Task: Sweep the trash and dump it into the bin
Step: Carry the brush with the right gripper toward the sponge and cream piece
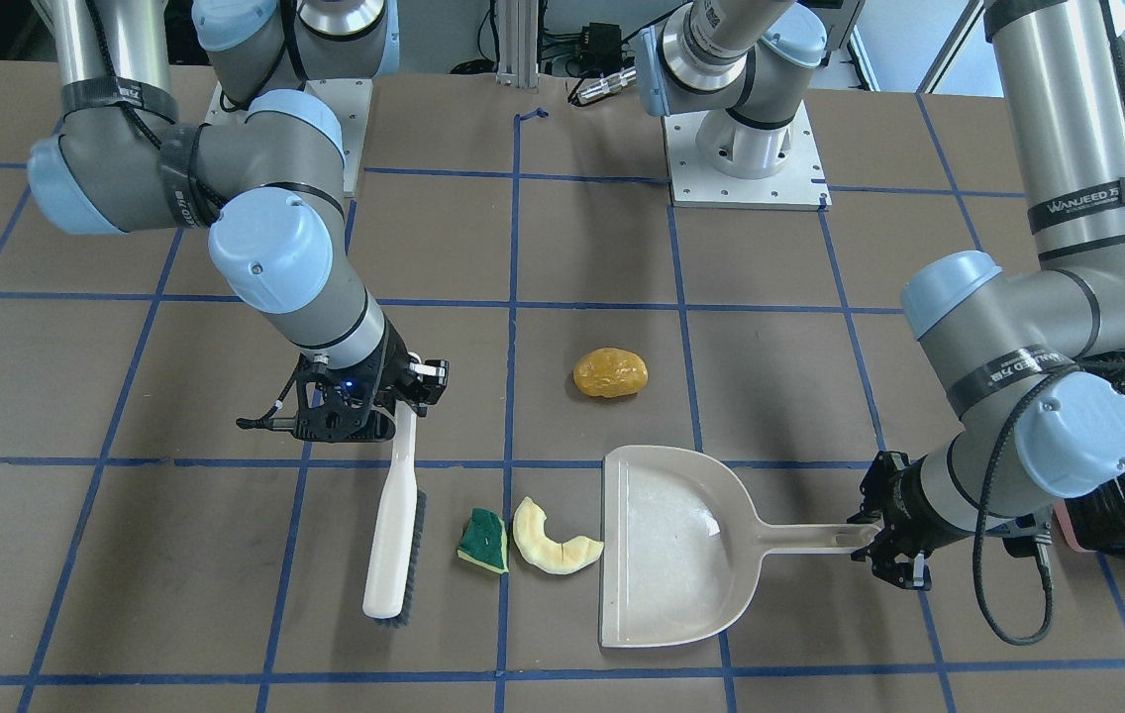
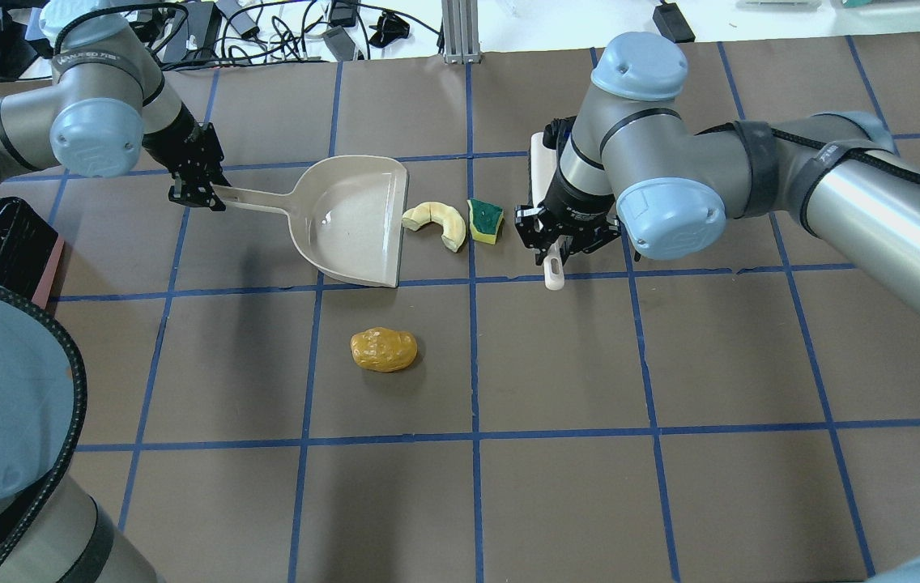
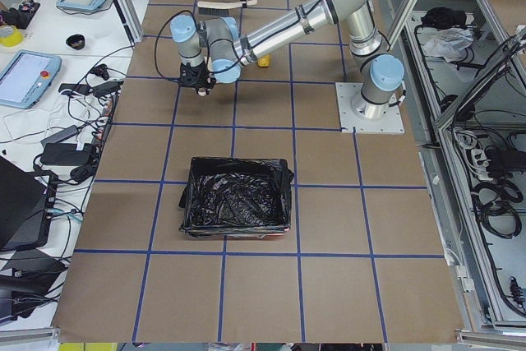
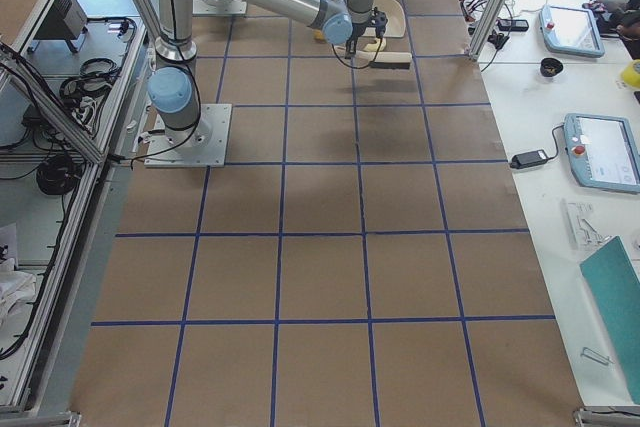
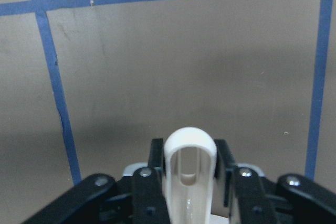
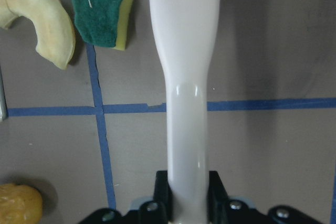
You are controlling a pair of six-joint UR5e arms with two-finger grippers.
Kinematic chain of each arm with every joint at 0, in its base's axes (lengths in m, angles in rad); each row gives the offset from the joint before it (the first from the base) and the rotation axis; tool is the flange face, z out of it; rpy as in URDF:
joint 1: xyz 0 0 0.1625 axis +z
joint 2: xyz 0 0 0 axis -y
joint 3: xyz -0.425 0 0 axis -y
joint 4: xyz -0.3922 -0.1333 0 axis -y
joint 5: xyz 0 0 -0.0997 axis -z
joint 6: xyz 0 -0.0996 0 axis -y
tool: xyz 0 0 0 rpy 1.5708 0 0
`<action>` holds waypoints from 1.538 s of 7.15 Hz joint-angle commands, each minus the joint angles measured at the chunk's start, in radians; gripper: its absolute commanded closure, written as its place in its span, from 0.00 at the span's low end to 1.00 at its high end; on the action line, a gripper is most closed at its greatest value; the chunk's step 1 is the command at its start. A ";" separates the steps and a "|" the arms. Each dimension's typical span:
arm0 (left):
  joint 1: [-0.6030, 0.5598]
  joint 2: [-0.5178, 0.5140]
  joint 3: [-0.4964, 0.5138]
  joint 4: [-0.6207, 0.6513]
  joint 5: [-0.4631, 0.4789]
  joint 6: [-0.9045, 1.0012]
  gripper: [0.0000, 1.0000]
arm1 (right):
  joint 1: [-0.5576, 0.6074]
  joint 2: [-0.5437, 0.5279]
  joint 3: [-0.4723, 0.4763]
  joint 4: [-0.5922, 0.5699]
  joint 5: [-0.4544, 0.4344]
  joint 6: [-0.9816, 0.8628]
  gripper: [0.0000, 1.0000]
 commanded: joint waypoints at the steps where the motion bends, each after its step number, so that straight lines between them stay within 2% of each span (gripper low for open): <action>1: -0.002 0.001 0.000 0.000 0.000 -0.008 1.00 | 0.010 0.032 -0.045 -0.006 0.000 0.004 1.00; 3: -0.008 0.002 0.000 0.010 0.000 -0.032 1.00 | 0.014 0.066 -0.044 -0.001 0.001 0.031 1.00; 5: -0.032 0.001 0.000 0.022 0.000 -0.048 1.00 | 0.028 0.080 0.010 0.008 -0.021 0.062 1.00; 11: -0.051 0.001 -0.009 0.025 0.005 -0.091 1.00 | 0.102 0.094 0.006 -0.007 -0.001 0.155 1.00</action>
